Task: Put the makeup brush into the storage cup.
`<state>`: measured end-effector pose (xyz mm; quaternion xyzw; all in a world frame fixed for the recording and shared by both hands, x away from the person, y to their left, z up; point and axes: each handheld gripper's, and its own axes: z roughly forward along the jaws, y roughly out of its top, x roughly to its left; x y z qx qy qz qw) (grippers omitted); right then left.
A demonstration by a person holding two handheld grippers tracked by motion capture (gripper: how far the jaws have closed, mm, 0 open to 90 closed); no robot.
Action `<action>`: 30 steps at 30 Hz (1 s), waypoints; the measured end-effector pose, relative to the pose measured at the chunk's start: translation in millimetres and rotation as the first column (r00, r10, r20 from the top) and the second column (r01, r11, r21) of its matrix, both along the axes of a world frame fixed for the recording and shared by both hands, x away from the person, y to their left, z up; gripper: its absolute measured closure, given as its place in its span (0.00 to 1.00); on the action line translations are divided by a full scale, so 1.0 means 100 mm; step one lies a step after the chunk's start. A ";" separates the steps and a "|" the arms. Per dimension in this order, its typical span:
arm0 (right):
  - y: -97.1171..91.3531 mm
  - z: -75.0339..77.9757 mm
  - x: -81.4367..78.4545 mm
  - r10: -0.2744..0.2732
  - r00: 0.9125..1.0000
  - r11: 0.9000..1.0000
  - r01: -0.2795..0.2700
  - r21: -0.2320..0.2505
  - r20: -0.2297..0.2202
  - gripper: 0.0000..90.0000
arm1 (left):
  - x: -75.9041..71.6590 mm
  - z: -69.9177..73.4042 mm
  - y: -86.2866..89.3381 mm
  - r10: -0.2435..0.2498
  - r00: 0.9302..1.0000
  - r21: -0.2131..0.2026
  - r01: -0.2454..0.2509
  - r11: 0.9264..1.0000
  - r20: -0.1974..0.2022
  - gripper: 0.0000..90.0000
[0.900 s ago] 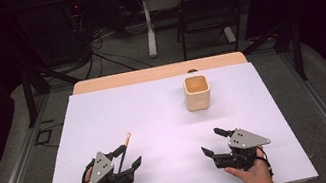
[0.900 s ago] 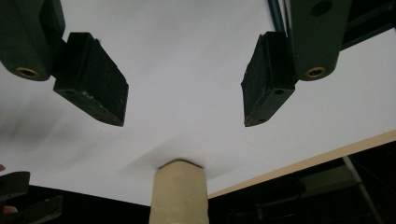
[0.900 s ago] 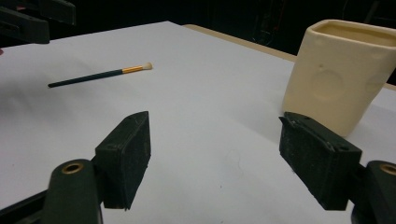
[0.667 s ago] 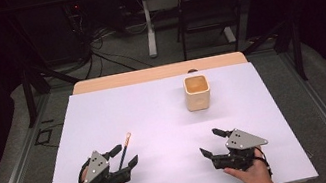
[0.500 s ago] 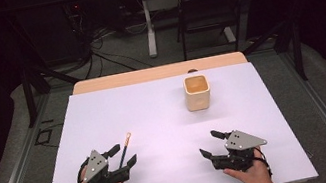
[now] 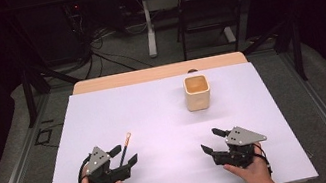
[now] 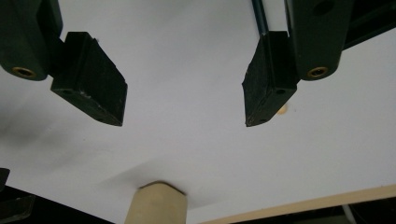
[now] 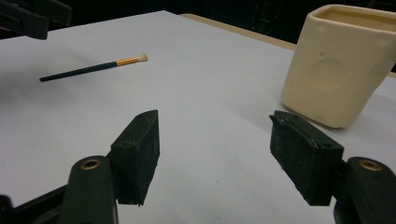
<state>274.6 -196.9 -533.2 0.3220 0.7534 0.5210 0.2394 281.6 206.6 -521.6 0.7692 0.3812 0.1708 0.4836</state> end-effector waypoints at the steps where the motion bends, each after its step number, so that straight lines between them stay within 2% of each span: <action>1: -0.01 -0.01 0.01 -0.003 1.000 1.000 0.003 0.000 -0.004 0.36 | 0.01 0.00 0.01 -0.001 1.000 0.019 0.001 1.000 -0.021 0.34; 3: -0.01 -0.01 0.01 -0.007 1.000 1.000 0.007 0.004 -0.014 0.36 | 0.01 0.00 0.01 0.009 0.999 0.023 -0.008 1.000 -0.040 0.34; 5: -0.01 -0.02 0.02 -0.009 1.000 1.000 0.009 0.003 -0.009 0.36 | 0.02 0.01 0.01 0.009 0.999 0.024 -0.008 1.000 -0.042 0.34; 7: -0.02 -0.02 0.01 -0.021 1.000 1.000 0.020 -0.018 -0.016 0.36 | 0.02 0.03 0.02 0.010 0.999 0.031 -0.008 0.999 -0.048 0.34; 15: -0.07 -0.03 0.01 -0.044 0.998 0.999 0.044 -0.006 -0.036 0.35 | 0.03 0.05 0.04 0.020 0.999 0.037 -0.018 0.999 -0.046 0.34; 23: -0.12 -0.01 0.02 -0.043 0.998 0.999 0.043 0.001 -0.039 0.35 | 0.10 0.06 0.03 0.034 0.995 0.062 -0.028 0.998 -0.093 0.35; 30: -0.14 -0.02 0.03 -0.057 0.998 0.998 0.056 -0.019 -0.040 0.38 | 0.16 0.13 0.04 0.038 0.990 0.041 -0.032 0.999 -0.133 0.36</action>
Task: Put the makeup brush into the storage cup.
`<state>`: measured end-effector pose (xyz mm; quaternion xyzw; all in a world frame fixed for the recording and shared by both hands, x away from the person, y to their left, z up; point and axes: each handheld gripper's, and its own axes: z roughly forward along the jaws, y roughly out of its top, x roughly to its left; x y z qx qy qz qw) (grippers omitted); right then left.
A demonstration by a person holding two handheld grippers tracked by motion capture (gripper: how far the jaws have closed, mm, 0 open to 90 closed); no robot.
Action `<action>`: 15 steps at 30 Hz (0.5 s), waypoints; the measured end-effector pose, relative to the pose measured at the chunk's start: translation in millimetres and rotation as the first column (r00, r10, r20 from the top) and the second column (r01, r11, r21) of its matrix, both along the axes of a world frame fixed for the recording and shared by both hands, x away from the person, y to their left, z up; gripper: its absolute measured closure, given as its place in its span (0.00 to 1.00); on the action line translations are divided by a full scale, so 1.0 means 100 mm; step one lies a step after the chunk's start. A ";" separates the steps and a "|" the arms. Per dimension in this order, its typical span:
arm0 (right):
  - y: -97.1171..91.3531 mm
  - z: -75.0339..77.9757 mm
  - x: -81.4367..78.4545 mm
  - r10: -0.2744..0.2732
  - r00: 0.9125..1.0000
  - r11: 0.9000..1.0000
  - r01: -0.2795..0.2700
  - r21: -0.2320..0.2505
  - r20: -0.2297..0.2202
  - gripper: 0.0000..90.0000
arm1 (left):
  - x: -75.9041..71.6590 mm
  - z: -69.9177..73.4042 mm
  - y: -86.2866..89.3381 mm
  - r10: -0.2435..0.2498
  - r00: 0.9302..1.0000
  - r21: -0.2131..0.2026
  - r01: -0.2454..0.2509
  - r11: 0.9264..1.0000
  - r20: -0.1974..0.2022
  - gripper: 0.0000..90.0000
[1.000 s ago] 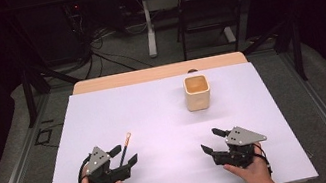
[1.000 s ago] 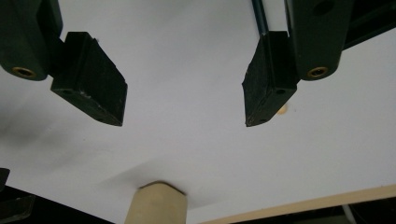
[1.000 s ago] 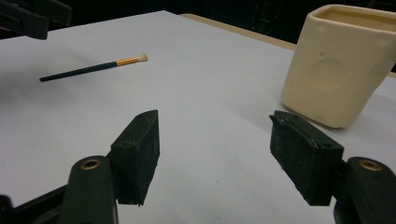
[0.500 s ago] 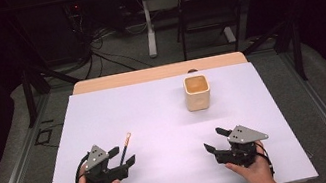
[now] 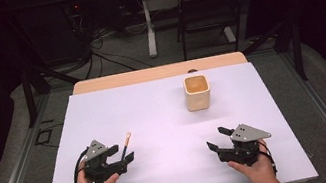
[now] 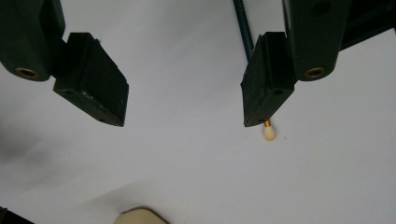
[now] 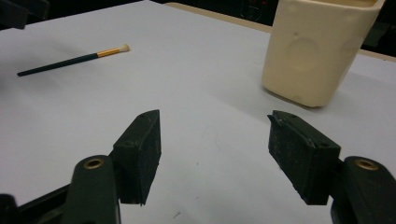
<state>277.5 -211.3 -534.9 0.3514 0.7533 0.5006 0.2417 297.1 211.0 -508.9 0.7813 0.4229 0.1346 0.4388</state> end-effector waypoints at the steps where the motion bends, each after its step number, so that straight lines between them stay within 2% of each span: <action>1: 0.00 0.00 0.00 0.001 1.000 1.000 -0.001 0.005 -0.002 0.39 | 0.02 0.02 0.00 0.000 1.000 0.004 0.000 1.000 -0.015 0.36; 2: 0.00 0.00 0.00 0.001 1.000 1.000 -0.001 0.005 -0.002 0.39 | 0.02 0.02 0.00 0.000 1.000 0.004 0.000 1.000 -0.015 0.36; 3: -0.01 0.00 0.01 0.004 1.000 1.000 -0.003 0.015 -0.002 0.42 | 0.03 0.03 0.00 0.001 1.000 0.026 0.000 1.000 -0.020 0.36; 7: -0.02 0.01 0.00 0.001 1.000 1.000 -0.001 0.018 -0.012 0.43 | 0.03 0.06 0.00 0.013 1.000 0.031 -0.012 0.999 -0.022 0.39; 9: -0.02 0.01 0.00 0.004 1.000 1.000 -0.004 0.010 -0.009 0.43 | 0.03 0.07 -0.01 0.026 0.999 0.054 -0.024 0.998 -0.020 0.39; 10: -0.02 0.02 -0.01 0.002 1.000 1.000 -0.002 0.003 -0.005 0.44 | 0.05 0.08 0.00 0.035 0.999 0.068 -0.033 0.997 -0.033 0.39; 15: -0.01 0.03 -0.01 0.000 1.000 1.000 0.000 -0.002 -0.002 0.44 | 0.08 0.11 0.02 0.046 0.998 0.084 -0.042 0.996 -0.042 0.38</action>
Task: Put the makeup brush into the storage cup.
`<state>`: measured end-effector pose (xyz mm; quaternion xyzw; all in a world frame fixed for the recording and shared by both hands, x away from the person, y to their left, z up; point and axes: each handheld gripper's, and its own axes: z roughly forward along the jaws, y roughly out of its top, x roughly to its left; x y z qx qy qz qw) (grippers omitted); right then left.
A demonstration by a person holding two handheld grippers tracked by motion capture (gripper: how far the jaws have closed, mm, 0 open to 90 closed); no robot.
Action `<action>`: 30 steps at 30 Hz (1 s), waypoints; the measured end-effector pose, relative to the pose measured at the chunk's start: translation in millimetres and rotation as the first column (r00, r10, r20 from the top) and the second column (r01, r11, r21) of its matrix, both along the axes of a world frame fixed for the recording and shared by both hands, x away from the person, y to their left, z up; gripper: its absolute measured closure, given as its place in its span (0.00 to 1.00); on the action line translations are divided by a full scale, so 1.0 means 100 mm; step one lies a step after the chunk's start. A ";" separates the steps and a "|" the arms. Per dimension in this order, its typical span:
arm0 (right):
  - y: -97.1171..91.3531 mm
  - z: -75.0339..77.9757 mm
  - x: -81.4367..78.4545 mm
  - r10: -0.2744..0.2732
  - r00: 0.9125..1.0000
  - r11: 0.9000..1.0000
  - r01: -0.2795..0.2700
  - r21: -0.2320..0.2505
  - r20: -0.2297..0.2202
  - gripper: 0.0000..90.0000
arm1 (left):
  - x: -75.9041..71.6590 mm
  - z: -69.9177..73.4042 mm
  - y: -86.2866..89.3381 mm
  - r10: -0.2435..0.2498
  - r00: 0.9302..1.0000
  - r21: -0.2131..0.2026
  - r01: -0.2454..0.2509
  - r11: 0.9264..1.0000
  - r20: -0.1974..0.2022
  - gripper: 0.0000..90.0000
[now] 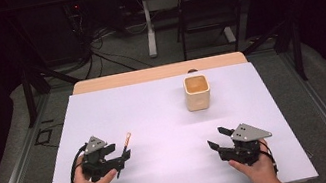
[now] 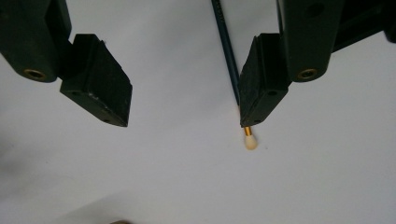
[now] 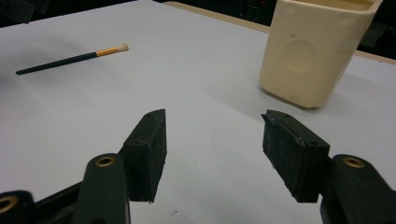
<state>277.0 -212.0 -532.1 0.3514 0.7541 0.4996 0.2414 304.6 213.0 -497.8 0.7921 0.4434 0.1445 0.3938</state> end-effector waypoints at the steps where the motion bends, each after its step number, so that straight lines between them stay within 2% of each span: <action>1: 0.00 0.00 0.00 0.000 1.000 1.000 0.000 0.000 0.000 0.44 | 0.00 0.00 0.00 0.000 1.000 0.000 0.000 1.000 0.000 0.37; 7: 0.00 0.01 0.00 -0.006 1.000 1.000 0.006 -0.006 0.004 0.43 | 0.01 0.07 0.04 0.012 1.000 -0.008 -0.012 1.000 0.001 0.36; 10: 0.01 0.01 0.01 -0.004 1.000 1.000 0.004 -0.005 0.013 0.43 | 0.02 0.12 0.05 0.014 1.000 -0.009 -0.014 1.000 -0.014 0.37; 11: 0.01 0.01 0.01 0.002 1.000 1.000 -0.002 -0.009 -0.004 0.44 | 0.03 0.15 0.06 0.011 1.000 -0.005 -0.011 1.000 -0.027 0.37; 19: 0.02 0.01 0.00 0.010 1.000 1.000 -0.011 -0.018 -0.012 0.47 | 0.06 0.22 0.06 0.023 0.998 0.018 -0.022 1.000 -0.052 0.37; 25: 0.01 0.01 0.00 -0.003 1.000 1.000 0.003 -0.011 -0.019 0.46 | 0.07 0.27 0.07 0.040 0.998 0.044 -0.038 0.998 -0.045 0.38; 30: -0.01 0.01 0.00 -0.010 1.000 1.000 0.010 0.008 -0.026 0.46 | 0.08 0.30 0.07 0.029 0.997 0.051 -0.026 0.998 -0.069 0.39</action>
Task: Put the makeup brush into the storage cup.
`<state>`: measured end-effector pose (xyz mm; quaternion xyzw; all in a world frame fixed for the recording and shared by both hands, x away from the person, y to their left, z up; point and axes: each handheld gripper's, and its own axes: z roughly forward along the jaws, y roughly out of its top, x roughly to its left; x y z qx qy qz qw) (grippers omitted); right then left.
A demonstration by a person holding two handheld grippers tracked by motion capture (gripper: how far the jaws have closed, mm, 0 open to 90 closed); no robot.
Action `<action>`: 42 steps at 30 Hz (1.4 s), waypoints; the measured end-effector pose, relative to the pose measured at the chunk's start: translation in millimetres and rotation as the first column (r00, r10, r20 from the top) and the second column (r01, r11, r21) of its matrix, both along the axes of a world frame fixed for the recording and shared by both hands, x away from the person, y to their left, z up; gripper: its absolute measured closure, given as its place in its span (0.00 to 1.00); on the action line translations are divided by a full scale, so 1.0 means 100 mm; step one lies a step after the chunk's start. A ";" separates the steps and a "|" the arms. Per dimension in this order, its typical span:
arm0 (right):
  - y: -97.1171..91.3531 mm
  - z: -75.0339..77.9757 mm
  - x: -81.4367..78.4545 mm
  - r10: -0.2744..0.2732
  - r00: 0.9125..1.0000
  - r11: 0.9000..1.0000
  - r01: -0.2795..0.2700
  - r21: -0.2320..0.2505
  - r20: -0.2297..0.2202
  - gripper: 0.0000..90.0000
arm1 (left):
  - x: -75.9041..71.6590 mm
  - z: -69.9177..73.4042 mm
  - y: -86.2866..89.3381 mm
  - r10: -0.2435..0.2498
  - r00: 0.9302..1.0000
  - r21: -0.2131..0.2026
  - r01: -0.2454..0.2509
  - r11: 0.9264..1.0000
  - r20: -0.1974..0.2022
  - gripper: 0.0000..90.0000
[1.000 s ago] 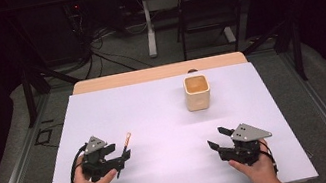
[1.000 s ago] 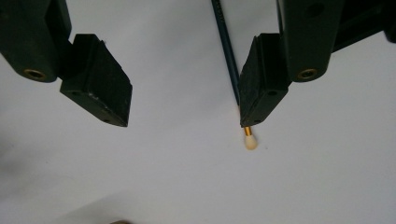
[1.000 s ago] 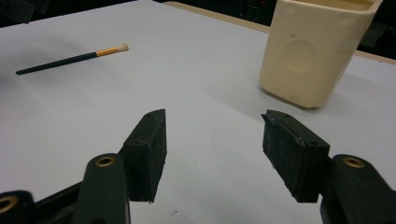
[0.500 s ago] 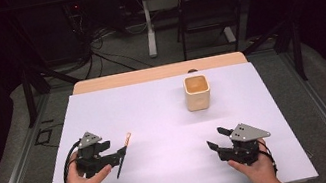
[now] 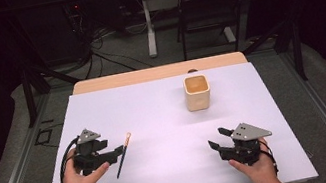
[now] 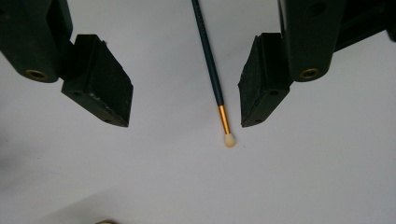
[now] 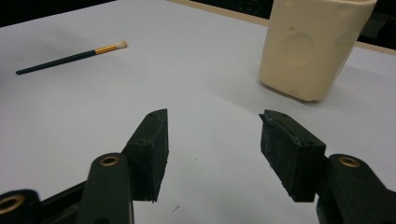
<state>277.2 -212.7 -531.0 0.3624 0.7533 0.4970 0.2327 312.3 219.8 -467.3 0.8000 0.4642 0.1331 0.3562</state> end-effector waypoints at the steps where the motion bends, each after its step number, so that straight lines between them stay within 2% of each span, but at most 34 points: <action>1: 0.00 0.00 0.00 -0.002 1.000 1.000 0.002 0.003 -0.007 0.46 | 0.00 0.00 -0.01 0.008 1.000 0.008 -0.008 1.000 0.011 0.39; 3: 0.00 0.00 0.00 -0.002 1.000 1.000 0.002 0.002 -0.007 0.46 | 0.01 0.02 0.00 -0.004 1.000 0.019 0.004 1.000 -0.002 0.39; 6: 0.00 0.00 -0.01 0.001 1.000 1.000 -0.001 -0.002 -0.012 0.46 | 0.02 0.03 -0.01 0.019 1.000 0.022 -0.019 1.000 0.004 0.39; 7: 0.00 0.00 -0.01 0.003 1.000 1.000 -0.003 -0.006 -0.017 0.46 | 0.02 0.04 0.00 0.017 1.000 0.019 -0.017 1.000 -0.008 0.39; 11: 0.00 -0.01 -0.01 0.005 1.000 1.000 -0.005 -0.005 -0.022 0.46 | 0.03 0.06 0.01 0.024 1.000 0.023 -0.024 0.999 -0.005 0.40; 16: 0.01 -0.01 -0.02 0.005 0.999 1.000 -0.006 -0.003 -0.031 0.46 | 0.05 0.08 0.04 0.020 0.999 0.031 -0.019 0.999 -0.039 0.40; 18: 0.02 -0.01 -0.02 0.006 0.999 1.000 -0.006 -0.004 -0.035 0.46 | 0.07 0.07 0.04 0.028 0.997 0.034 -0.026 0.999 -0.067 0.41; 23: 0.02 -0.02 -0.02 0.012 0.999 1.000 -0.012 -0.001 -0.037 0.46 | 0.10 0.07 0.04 0.034 0.996 0.060 -0.029 0.998 -0.085 0.43; 28: 0.02 -0.02 -0.01 0.013 0.999 1.000 -0.013 -0.002 -0.044 0.46 | 0.13 0.09 0.03 0.043 0.991 0.063 -0.035 0.997 -0.125 0.46; 33: 0.02 -0.02 -0.02 0.013 0.998 1.000 -0.013 -0.004 -0.053 0.46 | 0.16 0.10 0.01 0.043 0.986 0.083 -0.030 0.996 -0.163 0.48; 35: 0.02 -0.03 -0.01 0.013 0.998 1.000 -0.013 -0.003 -0.054 0.46 | 0.18 0.09 0.00 0.040 0.980 0.096 -0.022 0.995 -0.194 0.49; 36: 0.02 -0.03 -0.01 0.013 0.998 1.000 -0.013 0.000 -0.054 0.46 | 0.18 0.09 0.00 0.040 0.980 0.096 -0.022 0.995 -0.194 0.49; 38: 0.03 -0.04 -0.01 0.015 0.998 1.000 -0.015 0.004 -0.054 0.46 | 0.20 0.08 -0.02 0.042 0.974 0.107 -0.018 0.994 -0.223 0.49; 39: 0.03 -0.04 -0.01 0.015 0.998 1.000 -0.015 0.004 -0.054 0.46 | 0.20 0.08 -0.02 0.042 0.974 0.107 -0.018 0.994 -0.223 0.49; 40: 0.03 -0.04 -0.01 0.016 0.998 1.000 -0.016 0.003 -0.059 0.46 | 0.22 0.07 -0.03 0.041 0.969 0.120 -0.012 0.993 -0.244 0.49; 41: 0.03 -0.04 -0.01 0.016 0.998 1.000 -0.016 0.003 -0.059 0.46 | 0.22 0.07 -0.03 0.041 0.969 0.120 -0.012 0.993 -0.244 0.49; 42: 0.03 -0.04 0.00 0.017 0.998 1.000 -0.017 0.005 -0.056 0.46 | 0.24 0.06 -0.05 0.045 0.965 0.130 -0.012 0.991 -0.259 0.49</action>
